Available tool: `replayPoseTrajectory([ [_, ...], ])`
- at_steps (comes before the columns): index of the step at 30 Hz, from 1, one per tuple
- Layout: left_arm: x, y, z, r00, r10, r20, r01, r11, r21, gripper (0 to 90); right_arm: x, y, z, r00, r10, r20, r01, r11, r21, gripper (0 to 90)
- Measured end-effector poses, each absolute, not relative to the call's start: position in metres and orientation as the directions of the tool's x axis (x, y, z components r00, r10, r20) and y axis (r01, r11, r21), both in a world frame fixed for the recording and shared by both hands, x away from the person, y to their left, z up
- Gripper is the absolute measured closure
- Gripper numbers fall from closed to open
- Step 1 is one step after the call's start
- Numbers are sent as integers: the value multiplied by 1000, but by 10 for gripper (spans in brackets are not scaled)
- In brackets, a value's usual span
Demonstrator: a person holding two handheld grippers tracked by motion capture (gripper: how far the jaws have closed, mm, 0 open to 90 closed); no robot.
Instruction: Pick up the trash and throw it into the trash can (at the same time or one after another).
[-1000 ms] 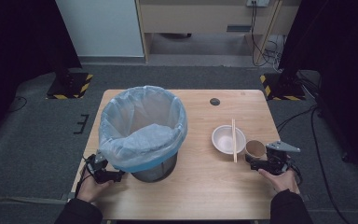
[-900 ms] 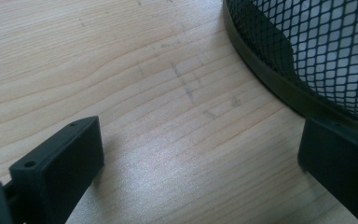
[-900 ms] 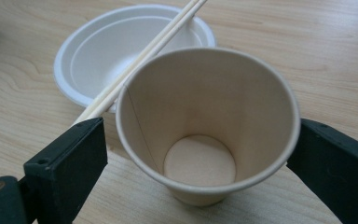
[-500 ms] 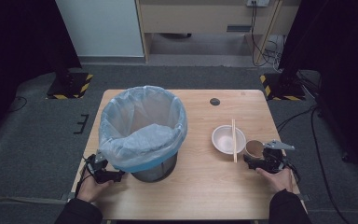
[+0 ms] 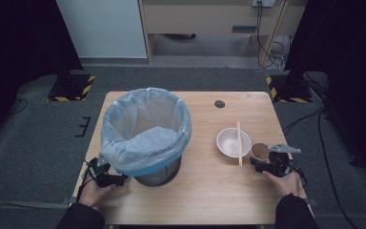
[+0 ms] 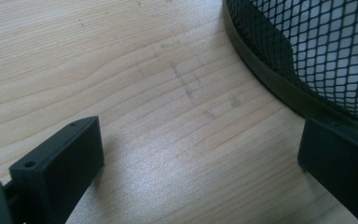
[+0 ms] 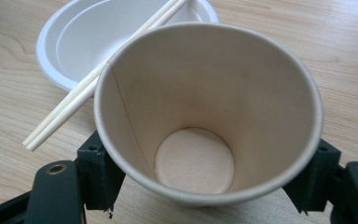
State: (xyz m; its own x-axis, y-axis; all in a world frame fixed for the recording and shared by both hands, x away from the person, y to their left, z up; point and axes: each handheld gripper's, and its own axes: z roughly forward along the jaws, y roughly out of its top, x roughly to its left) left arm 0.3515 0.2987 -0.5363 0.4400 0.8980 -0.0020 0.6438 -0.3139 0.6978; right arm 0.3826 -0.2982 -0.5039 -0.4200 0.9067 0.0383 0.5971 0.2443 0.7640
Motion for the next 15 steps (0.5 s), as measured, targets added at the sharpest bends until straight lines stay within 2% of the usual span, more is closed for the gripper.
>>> replayPoseTrajectory([
  [15, 351, 299, -536, 440, 898, -2, 644, -314, 698, 0, 378, -312, -486, -386, 920, 71, 540, 163, 825, 264],
])
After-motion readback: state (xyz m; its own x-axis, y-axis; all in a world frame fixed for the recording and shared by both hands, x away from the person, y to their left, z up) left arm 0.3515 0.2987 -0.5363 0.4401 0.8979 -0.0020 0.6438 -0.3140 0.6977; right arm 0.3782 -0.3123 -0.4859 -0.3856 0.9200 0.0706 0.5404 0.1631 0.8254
